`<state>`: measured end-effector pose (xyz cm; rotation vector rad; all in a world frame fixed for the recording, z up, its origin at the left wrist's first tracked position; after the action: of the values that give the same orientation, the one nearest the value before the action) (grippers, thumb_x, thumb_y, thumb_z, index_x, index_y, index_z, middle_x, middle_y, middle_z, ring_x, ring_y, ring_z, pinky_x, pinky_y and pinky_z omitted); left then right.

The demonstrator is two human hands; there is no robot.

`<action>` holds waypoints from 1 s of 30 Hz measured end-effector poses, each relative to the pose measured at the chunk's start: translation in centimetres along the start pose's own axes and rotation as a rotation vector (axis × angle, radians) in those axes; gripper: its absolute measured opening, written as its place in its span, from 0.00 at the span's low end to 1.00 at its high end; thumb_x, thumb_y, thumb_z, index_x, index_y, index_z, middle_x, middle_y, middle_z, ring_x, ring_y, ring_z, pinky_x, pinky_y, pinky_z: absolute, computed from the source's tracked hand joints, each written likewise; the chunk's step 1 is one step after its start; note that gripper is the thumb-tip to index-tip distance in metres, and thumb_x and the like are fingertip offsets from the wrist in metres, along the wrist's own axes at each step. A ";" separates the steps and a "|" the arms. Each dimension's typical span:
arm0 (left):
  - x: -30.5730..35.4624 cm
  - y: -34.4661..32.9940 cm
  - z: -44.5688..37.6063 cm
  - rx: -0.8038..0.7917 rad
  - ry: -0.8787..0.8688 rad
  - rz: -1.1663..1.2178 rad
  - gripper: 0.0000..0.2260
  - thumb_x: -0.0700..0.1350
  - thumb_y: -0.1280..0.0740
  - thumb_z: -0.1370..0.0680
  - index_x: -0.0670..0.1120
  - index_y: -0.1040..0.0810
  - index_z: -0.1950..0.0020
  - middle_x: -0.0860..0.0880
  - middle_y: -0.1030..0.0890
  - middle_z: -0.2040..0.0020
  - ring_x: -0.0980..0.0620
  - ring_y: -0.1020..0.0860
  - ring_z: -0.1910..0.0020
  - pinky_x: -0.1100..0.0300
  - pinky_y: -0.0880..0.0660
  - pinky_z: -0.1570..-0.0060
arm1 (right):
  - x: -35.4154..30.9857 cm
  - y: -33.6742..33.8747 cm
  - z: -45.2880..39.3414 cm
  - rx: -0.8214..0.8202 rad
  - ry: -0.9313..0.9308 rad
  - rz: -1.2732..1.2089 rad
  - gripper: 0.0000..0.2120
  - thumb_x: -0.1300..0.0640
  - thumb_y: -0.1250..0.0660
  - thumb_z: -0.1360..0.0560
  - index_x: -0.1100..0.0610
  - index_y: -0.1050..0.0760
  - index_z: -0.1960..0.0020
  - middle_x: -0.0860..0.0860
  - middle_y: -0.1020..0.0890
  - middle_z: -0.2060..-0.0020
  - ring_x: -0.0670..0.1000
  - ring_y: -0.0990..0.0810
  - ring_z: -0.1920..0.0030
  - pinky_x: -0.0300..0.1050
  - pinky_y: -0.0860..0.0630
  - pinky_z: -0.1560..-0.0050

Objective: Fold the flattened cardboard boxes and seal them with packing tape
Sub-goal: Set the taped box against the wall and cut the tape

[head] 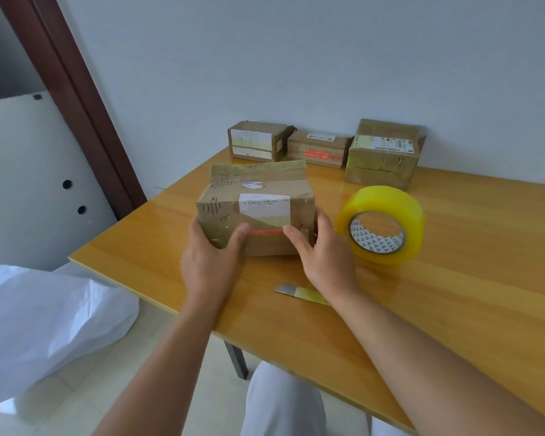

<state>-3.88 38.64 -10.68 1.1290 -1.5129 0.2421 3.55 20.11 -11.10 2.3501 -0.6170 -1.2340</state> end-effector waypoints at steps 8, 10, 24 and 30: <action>0.0 0.0 0.3 0.089 -0.003 -0.107 0.50 0.76 0.32 0.39 0.46 0.38 0.28 0.50 0.28 0.34 0.49 0.30 0.33 0.47 0.28 0.36 | -1.3 0.0 0.4 0.047 0.026 0.054 0.24 0.38 0.38 0.22 0.57 0.24 0.42 0.51 0.16 0.57 0.53 0.19 0.61 0.31 0.41 0.72; 0.2 0.0 0.3 0.100 -0.044 -0.103 0.50 0.75 0.32 0.38 0.46 0.39 0.26 0.50 0.29 0.32 0.50 0.32 0.32 0.49 0.29 0.35 | -1.2 0.0 0.4 0.053 0.008 0.033 0.26 0.36 0.37 0.24 0.58 0.24 0.42 0.50 0.18 0.59 0.52 0.20 0.62 0.34 0.38 0.72; 0.5 0.8 0.8 0.146 -0.081 0.047 0.43 0.75 0.36 0.37 0.45 0.34 0.35 0.53 0.31 0.44 0.53 0.32 0.42 0.53 0.27 0.43 | -1.4 0.0 0.9 0.097 0.019 -0.067 0.28 0.34 0.44 0.24 0.59 0.28 0.46 0.47 0.26 0.56 0.48 0.26 0.58 0.32 0.37 0.68; 0.3 0.9 0.7 0.152 -0.055 0.046 0.37 0.73 0.35 0.34 0.47 0.34 0.37 0.53 0.31 0.46 0.54 0.32 0.45 0.53 0.27 0.47 | -1.0 0.1 0.7 0.107 0.061 -0.017 0.22 0.39 0.45 0.20 0.59 0.27 0.52 0.46 0.26 0.63 0.49 0.28 0.66 0.35 0.41 0.71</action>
<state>-4.92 38.48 -10.23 1.2303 -1.5913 0.3649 2.46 20.49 -10.80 2.4756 -0.6592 -1.1588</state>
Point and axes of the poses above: each hand's wrist, its own z-axis away from the middle knuckle, its own y-axis out of the back of the hand, x = y × z, the point moved 4 cm from there along -z, towards the middle knuckle
